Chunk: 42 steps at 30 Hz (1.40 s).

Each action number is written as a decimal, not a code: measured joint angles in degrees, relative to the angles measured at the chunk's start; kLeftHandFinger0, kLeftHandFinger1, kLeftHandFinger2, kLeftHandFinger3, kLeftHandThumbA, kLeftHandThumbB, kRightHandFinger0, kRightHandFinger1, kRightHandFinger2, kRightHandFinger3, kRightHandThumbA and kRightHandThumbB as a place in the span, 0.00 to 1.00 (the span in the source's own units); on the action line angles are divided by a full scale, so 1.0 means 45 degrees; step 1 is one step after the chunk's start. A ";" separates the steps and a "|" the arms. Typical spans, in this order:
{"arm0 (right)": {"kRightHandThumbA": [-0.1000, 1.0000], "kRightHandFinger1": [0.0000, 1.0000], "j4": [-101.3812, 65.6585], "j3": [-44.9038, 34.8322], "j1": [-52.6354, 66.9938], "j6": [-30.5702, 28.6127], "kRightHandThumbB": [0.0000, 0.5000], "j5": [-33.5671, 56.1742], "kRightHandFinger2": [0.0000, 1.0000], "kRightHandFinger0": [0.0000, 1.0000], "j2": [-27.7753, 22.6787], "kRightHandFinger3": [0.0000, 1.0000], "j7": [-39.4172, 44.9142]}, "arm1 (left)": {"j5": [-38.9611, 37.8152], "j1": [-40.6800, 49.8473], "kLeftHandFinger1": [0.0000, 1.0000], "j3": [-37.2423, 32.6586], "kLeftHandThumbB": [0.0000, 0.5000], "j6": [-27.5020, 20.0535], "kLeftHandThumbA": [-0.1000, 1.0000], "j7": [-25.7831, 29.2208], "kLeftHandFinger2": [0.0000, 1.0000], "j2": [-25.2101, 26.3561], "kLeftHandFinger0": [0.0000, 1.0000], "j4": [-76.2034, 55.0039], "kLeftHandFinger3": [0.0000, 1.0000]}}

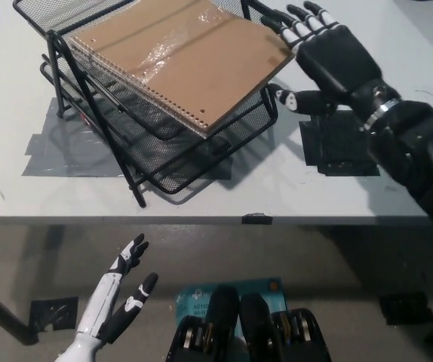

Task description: A person hands a notebook to the robot and the robot grabs it with its right hand and places it in the file tray kept in the centre of the desk infront of it.

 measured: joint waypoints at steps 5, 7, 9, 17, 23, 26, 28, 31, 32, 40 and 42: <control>0.68 1.00 -0.0704 0.0053 0.0015 0.0420 1.00 0.1246 1.00 1.00 -0.0801 1.00 0.1051 | 0.0000 -0.0024 1.00 -0.0005 0.68 0.0028 0.89 0.0000 1.00 0.0000 1.00 0.0005 1.00; 0.61 1.00 -0.0934 0.0069 0.0035 0.0550 1.00 0.1617 1.00 1.00 -0.1034 1.00 0.1324 | 0.0000 -0.0030 1.00 -0.0004 0.68 0.0038 0.88 0.0000 1.00 0.0000 1.00 0.0008 1.00; 0.54 1.00 -0.1186 0.0073 0.0048 0.0665 1.00 0.2014 1.00 1.00 -0.1288 1.00 0.1624 | 0.0000 -0.0037 1.00 -0.0005 0.68 0.0053 0.87 0.0000 1.00 0.0000 1.00 0.0012 1.00; 0.84 1.00 -0.2719 -0.0050 0.0604 0.1281 1.00 0.4028 1.00 1.00 -0.2932 1.00 0.2830 | -0.0001 -0.0132 1.00 -0.0009 0.67 0.0091 0.87 0.0000 1.00 0.0000 1.00 0.0038 1.00; 0.93 1.00 -0.4225 -0.1216 0.2597 0.1563 1.00 0.5451 1.00 1.00 -0.4352 1.00 0.2930 | -0.0001 -0.0182 1.00 -0.0018 0.68 0.0118 0.87 0.0000 1.00 0.0000 1.00 0.0094 1.00; 0.80 1.00 -0.5280 -0.2086 0.4096 0.1548 0.98 0.5920 1.00 1.00 -0.4886 1.00 0.2870 | -0.0002 -0.0183 1.00 -0.0018 0.69 0.0130 0.87 0.0000 1.00 0.0000 1.00 0.0103 1.00; 0.83 1.00 -0.6259 -0.2467 0.5286 0.1535 0.92 0.6128 1.00 1.00 -0.5108 1.00 0.2804 | -0.0002 -0.0170 1.00 -0.0014 0.70 0.0154 0.87 0.0000 1.00 0.0002 1.00 0.0106 1.00; 0.79 1.00 -0.7573 -0.2629 0.6815 0.1550 0.86 0.6270 1.00 1.00 -0.4911 1.00 0.2775 | -0.0002 -0.0170 1.00 -0.0023 0.68 0.0198 0.88 0.0000 1.00 0.0000 1.00 0.0105 1.00; 0.79 1.00 -0.8211 -0.2648 0.7539 0.1597 0.86 0.6279 1.00 1.00 -0.4620 1.00 0.2769 | -0.0002 -0.0179 1.00 -0.0034 0.68 0.0213 0.88 -0.0001 1.00 -0.0002 1.00 0.0104 1.00; 0.94 1.00 -1.1109 -0.2781 1.1517 0.1661 0.60 0.6279 1.00 1.00 -0.0588 1.00 0.2208 | -0.0049 0.0111 1.00 -0.0052 0.66 0.0216 0.97 -0.0001 1.00 -0.0001 1.00 -0.0146 1.00; 0.97 1.00 -1.0910 -0.2950 1.2443 0.1454 0.62 0.6246 1.00 1.00 0.0899 1.00 0.1792 | -0.0068 0.0343 1.00 -0.0055 0.67 0.0170 0.98 -0.0003 1.00 0.0002 1.00 -0.0332 1.00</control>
